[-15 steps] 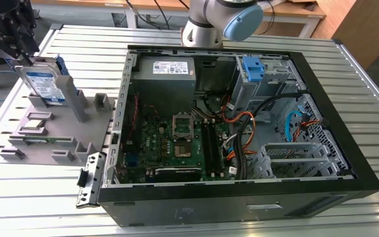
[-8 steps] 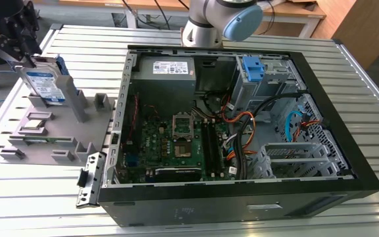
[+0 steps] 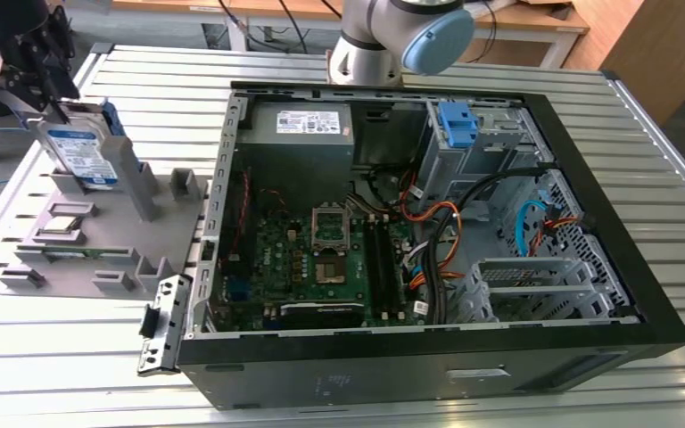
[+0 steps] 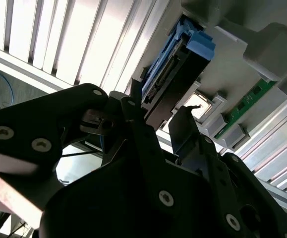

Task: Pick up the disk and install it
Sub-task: 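Pick up the disk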

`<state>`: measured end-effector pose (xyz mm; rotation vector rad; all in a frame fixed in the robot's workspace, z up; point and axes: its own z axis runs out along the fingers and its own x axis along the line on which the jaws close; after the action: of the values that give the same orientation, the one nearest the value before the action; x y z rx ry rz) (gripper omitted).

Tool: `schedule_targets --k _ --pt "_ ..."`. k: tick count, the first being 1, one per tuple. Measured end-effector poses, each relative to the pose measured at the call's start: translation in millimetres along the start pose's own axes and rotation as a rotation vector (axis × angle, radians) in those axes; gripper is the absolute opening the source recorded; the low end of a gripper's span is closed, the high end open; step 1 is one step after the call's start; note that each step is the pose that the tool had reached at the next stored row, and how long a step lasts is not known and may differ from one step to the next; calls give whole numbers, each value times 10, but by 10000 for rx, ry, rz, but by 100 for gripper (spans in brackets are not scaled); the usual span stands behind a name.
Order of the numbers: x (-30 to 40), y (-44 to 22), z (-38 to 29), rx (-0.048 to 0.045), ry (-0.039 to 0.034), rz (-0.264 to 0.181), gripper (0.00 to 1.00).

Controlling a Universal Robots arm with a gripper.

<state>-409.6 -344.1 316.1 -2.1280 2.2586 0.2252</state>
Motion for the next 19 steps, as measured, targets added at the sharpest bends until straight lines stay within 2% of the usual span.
schedule_targets --k 4,11,15,19 --pt "0 -4 54 0 5 1 49" --pt "1 -6 74 5 10 1 49" --pt "5 -9 111 3 61 6 49" --pt "5 -9 115 3 69 6 49"
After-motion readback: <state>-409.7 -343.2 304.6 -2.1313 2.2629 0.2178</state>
